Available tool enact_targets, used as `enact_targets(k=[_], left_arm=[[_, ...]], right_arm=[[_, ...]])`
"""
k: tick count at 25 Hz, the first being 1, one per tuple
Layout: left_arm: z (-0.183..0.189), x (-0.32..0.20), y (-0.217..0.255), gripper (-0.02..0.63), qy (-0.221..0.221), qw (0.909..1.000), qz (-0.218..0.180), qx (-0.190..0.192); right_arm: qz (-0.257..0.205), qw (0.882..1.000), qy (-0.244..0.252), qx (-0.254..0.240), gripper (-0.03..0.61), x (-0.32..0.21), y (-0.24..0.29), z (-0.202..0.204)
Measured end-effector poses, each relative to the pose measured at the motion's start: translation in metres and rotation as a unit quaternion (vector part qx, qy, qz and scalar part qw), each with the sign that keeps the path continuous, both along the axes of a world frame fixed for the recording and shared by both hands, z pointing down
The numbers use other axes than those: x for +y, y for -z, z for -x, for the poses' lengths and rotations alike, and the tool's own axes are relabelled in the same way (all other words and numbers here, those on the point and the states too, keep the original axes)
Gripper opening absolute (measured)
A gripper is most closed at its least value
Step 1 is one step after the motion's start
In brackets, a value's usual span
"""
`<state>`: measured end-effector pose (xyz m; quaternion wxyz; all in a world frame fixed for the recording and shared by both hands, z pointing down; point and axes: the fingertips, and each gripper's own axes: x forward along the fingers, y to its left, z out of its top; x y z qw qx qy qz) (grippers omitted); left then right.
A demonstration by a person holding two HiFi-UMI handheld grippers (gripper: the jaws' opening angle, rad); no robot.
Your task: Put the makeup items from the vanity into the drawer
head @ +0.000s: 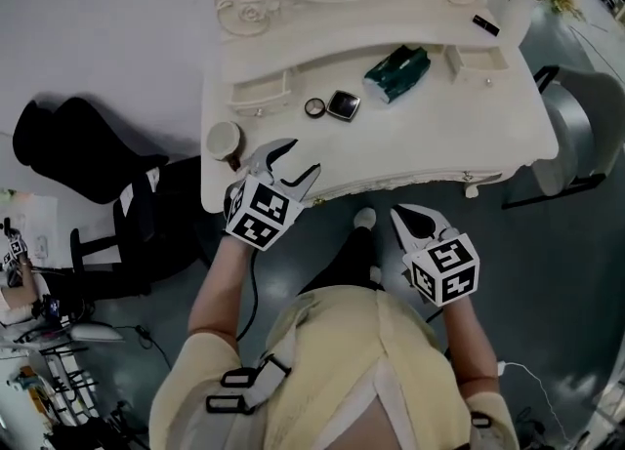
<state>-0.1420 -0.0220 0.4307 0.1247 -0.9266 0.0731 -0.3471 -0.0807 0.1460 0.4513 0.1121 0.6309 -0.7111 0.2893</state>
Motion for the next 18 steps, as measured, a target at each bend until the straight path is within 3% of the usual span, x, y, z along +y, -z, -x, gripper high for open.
enact_targets(k=[18], left_arm=[[-0.070,-0.097,-0.050,0.247,-0.030,0.9931,-0.009,-0.113]], right_arm=[[0.051,0.995,0.086,0.014,0.000,-0.116,-0.018,-0.034]])
